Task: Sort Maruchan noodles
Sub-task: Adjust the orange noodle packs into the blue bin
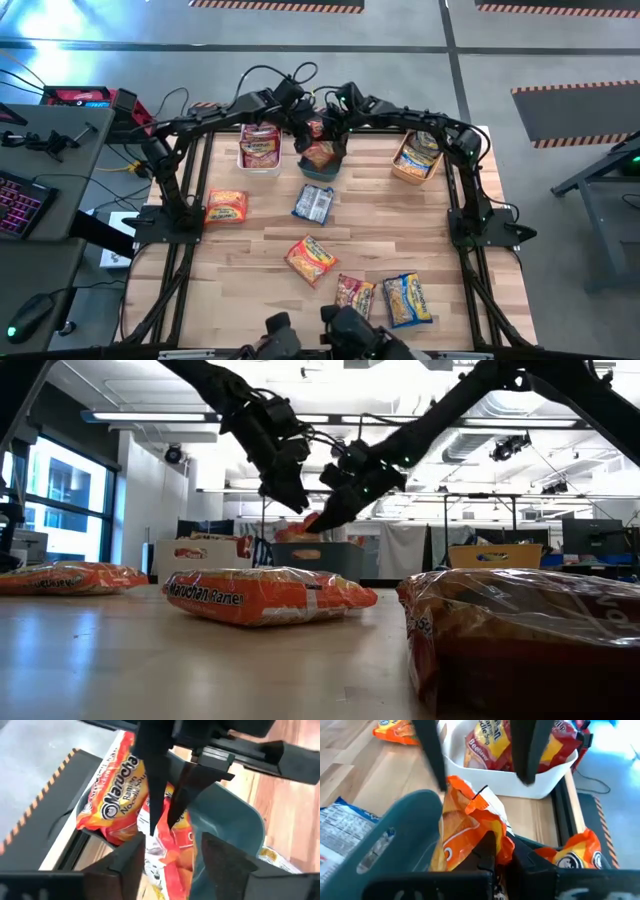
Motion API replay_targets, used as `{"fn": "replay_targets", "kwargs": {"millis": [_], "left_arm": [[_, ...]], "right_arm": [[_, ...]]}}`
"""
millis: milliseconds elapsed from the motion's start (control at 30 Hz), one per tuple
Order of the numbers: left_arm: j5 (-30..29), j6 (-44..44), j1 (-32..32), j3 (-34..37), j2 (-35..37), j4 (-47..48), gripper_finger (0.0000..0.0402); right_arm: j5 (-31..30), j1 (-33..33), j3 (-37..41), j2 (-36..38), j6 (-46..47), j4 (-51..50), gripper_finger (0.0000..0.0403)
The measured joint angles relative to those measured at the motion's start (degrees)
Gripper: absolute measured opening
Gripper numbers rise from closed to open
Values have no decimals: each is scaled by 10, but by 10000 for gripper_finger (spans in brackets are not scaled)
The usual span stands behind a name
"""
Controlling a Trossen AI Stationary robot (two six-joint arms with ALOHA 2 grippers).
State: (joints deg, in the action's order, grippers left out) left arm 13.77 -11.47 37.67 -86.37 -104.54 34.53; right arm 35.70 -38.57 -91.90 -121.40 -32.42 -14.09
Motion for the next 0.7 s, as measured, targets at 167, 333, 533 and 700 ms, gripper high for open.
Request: {"fn": "replay_targets", "kwargs": {"millis": [167,333,533,700], "left_arm": [[-51,-43,-4,0,1,0,215],[-53,-49,-1,0,0,17,221],[-14,-36,2,0,-22,19,221],[-15,-23,2,0,-45,-29,221]], "right_arm": [[-2,4,-39,0,3,-53,0],[-5,4,-59,0,5,-84,0],[-11,4,-68,3,18,-96,0],[-12,6,-68,12,28,-101,0]]}}
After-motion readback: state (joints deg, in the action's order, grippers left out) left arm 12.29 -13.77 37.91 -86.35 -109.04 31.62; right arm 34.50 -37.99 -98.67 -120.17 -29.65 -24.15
